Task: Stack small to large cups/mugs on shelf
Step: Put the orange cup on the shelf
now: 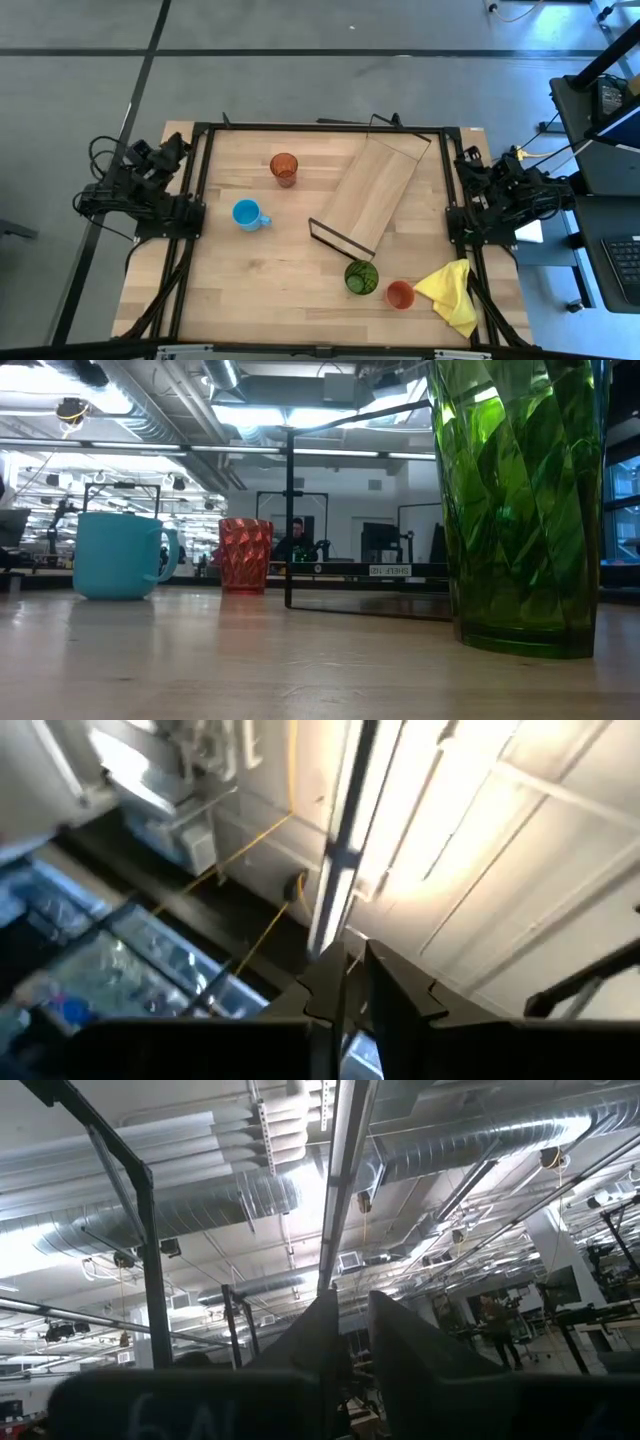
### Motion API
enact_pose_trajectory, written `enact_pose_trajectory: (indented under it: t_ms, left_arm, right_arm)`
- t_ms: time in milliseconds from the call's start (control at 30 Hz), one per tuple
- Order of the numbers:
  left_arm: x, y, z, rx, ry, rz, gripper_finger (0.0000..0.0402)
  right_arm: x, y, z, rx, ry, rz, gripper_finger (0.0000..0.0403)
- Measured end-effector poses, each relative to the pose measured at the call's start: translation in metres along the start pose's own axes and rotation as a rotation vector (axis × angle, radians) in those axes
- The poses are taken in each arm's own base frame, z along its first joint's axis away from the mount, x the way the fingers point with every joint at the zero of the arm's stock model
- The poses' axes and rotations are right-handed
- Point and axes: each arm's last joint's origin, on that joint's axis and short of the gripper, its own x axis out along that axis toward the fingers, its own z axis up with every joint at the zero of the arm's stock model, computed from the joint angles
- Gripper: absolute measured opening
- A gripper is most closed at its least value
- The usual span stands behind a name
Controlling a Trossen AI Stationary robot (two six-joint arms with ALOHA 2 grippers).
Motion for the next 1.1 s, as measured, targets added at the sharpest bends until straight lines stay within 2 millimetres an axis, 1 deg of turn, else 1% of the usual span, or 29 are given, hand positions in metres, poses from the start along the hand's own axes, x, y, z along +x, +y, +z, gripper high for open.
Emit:
enact_pose_trajectory:
  t_ms: [167, 267, 333, 400, 467, 600, 667, 767, 833, 933, 1000, 1033, 1100]
  left_arm:
    - [0.001, -0.006, 0.004, 0.003, 0.017, -0.132, 0.0035]
    - [0.006, -0.009, 0.006, 0.051, 0.058, -0.109, 0.0035]
    - [0.010, -0.011, 0.007, 0.082, 0.120, -0.068, 0.0035]
    - [0.019, -0.018, 0.013, 0.092, 0.202, -0.034, 0.0035]
    - [0.031, -0.027, 0.019, 0.124, 0.329, 0.016, 0.0035]
    - [0.066, -0.048, 0.026, 0.238, 0.573, 0.110, 0.0035]
    - [0.082, -0.056, 0.025, 0.320, 0.697, 0.148, 0.0035]
    - [0.092, -0.059, 0.017, 0.452, 0.957, 0.253, 0.0035]
    - [0.089, -0.053, 0.008, 0.543, 1.168, 0.377, 0.0035]
    - [0.071, -0.040, -0.005, 0.598, 1.522, 0.597, 0.0035]
    - [0.060, -0.033, -0.014, 0.566, 1.723, 0.725, 0.0035]
    - [0.056, -0.031, -0.021, 0.523, 1.801, 0.766, 0.0035]
    - [0.053, -0.028, -0.034, 0.458, 1.886, 0.805, 0.0035]
  right_arm:
    - [0.000, 0.000, 0.001, 0.014, -0.005, 0.000, 0.0062]
    - [0.000, 0.000, 0.001, 0.016, -0.008, 0.001, 0.0062]
    - [0.000, 0.000, 0.001, 0.024, -0.008, 0.001, 0.0062]
    - [0.000, 0.000, 0.001, 0.064, -0.011, 0.001, 0.0062]
    - [0.000, 0.000, 0.003, 0.093, -0.028, 0.003, 0.0062]
    - [0.000, 0.000, 0.005, 0.097, -0.052, 0.005, 0.0062]
    - [0.000, 0.000, 0.006, 0.078, -0.056, 0.006, 0.0062]
    - [0.000, 0.000, 0.005, 0.059, -0.049, 0.005, 0.0062]
    - [0.000, 0.000, 0.004, 0.057, -0.044, 0.004, 0.0062]
    - [0.000, 0.000, 0.004, 0.069, -0.040, 0.005, 0.0062]
    - [0.000, 0.000, 0.004, 0.098, -0.039, 0.006, 0.0062]
    - [0.000, 0.000, 0.004, 0.112, -0.038, 0.008, 0.0062]
    - [0.000, 0.000, 0.004, 0.135, -0.037, 0.008, 0.0062]
